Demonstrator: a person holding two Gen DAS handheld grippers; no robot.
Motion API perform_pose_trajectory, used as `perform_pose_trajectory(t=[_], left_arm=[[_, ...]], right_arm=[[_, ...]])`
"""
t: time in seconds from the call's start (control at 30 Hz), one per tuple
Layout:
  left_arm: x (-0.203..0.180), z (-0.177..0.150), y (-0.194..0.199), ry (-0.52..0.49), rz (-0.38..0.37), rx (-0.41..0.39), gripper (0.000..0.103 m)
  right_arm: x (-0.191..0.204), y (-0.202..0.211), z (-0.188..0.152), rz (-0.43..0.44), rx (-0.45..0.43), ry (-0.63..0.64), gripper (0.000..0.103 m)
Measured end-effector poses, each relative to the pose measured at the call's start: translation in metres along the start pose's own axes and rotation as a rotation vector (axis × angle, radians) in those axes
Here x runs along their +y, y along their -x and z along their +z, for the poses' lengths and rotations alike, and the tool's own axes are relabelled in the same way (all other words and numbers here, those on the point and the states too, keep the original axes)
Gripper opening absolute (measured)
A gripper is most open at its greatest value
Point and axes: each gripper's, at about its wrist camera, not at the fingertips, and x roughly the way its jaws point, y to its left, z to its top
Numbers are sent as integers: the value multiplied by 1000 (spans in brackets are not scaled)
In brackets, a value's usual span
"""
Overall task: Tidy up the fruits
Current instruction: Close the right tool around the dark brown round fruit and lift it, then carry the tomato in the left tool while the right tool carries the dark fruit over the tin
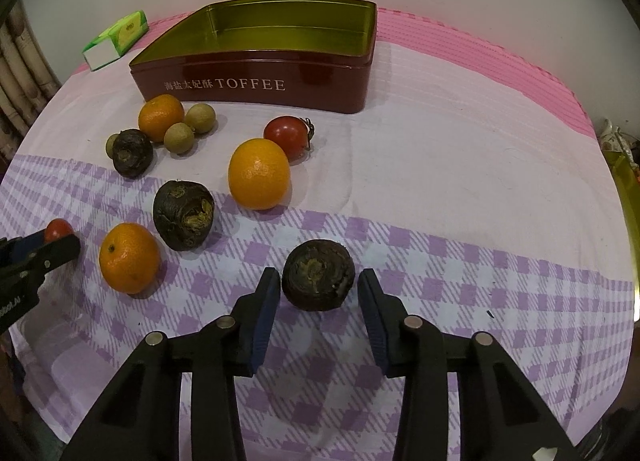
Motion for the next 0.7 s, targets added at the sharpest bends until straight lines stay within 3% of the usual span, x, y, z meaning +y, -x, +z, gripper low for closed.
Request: perform_pose_trajectory(t=[0.53,0.7], left_arm=[[0,24,-10,-8,10,3,32],[1,26,-14,-14,26,9,32]], right_arm=[[1,0,3,5,8,15,38],[3,-1,5,4,4,20,31]])
